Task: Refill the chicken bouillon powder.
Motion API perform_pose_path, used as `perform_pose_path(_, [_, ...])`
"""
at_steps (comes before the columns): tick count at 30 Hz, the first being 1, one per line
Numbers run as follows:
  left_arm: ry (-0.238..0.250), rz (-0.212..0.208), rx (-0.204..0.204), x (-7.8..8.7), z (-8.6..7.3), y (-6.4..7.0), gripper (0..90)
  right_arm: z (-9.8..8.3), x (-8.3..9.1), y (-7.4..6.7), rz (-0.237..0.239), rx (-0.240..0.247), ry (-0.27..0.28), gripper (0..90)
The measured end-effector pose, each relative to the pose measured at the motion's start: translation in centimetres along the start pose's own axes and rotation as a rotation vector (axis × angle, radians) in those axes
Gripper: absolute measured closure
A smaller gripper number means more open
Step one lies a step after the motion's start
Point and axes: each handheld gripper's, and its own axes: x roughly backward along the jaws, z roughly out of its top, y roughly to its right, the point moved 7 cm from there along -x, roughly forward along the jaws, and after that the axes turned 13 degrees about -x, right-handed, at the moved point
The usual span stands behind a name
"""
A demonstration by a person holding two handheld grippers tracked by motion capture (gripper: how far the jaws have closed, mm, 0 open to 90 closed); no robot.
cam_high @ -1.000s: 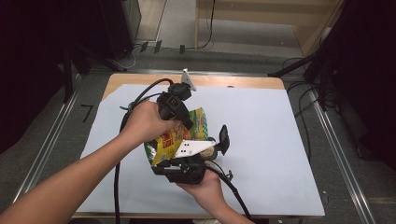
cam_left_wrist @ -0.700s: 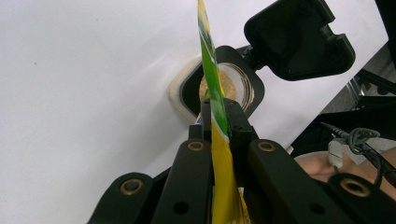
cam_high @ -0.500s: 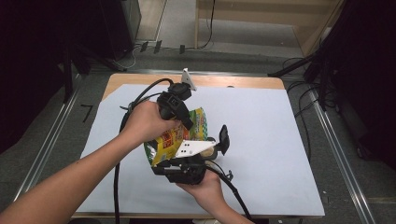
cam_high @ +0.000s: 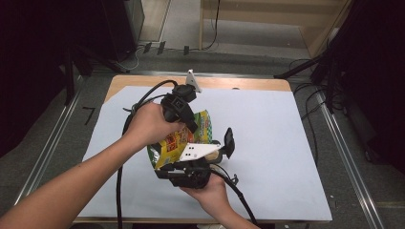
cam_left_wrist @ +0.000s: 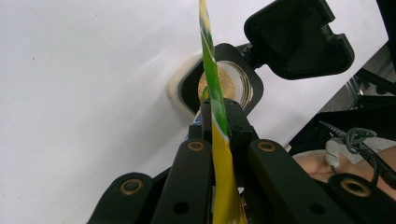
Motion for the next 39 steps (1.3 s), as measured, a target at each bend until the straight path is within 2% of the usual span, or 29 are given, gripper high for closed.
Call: perform_pose_path(39, [-0.016,-0.002,0.013,0.11,-0.11,0.27,90.0,-0.11,-0.16,-0.16,0.009,0.006,0.003,74.5])
